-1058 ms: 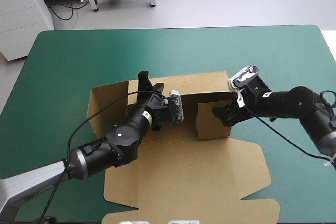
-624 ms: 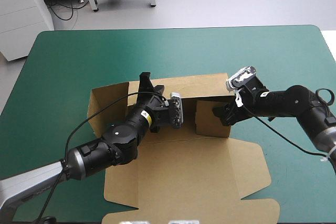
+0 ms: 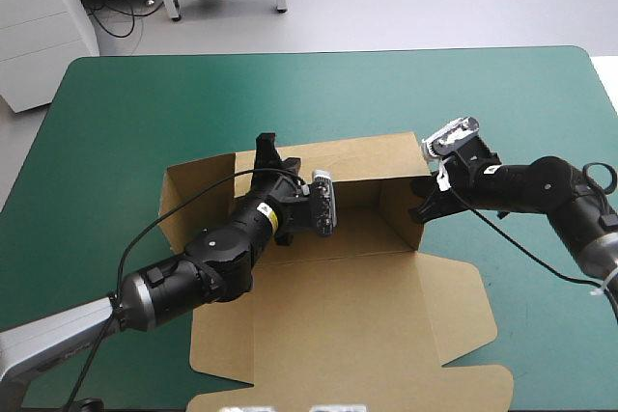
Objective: Fold the box
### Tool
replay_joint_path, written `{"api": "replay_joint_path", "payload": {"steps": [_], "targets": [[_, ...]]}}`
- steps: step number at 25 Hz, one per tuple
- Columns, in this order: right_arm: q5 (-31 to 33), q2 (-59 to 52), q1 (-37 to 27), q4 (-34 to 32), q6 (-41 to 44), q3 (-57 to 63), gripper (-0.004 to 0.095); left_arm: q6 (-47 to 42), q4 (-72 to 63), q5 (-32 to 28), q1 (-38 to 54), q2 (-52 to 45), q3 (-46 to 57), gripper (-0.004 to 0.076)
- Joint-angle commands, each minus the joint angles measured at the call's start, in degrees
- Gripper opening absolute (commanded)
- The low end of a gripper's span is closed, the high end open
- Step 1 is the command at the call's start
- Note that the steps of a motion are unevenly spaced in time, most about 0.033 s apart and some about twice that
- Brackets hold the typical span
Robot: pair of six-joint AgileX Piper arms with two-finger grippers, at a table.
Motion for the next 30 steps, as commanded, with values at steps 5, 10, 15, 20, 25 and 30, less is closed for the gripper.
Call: {"api": "replay_joint_path", "payload": {"steps": [5,10,15,20,25,30], "targets": [[0.8,-1.4,0.5,3.2,4.0,-1.7,-0.0021,-0.4,-3.9,3.8,-7.3,-1.9,-6.4,0.0433],[-2.6,-1.4,0.5,1.4,7.2,-1.7,-0.0021,4.0,-7.6,12.3,-14.9,-2.1,-10.3,0.0493],[-3.8,-1.4,0.5,0.4,8.1,-1.7,-0.0021,7.7,-16.8,16.7,-19.5,-2.2,-13.9,0.0492],[-3.9,-1.4,0.5,-0.3,8.6,-1.7,-0.0021,11.0,-16.4,21.6,-20.4,-2.2,-17.9,0.0209],[-3.9,-1.4,0.5,-0.3,8.6,-1.7,-0.0022,13.9,-17.6,24.7,-20.2,-2.2,-20.5,-0.0008],[-3.8,-1.4,0.5,-0.9,8.6,-1.7,-0.0021,15.1,-19.5,24.8,-16.8,-2.2,-23.6,-0.0008]]}}
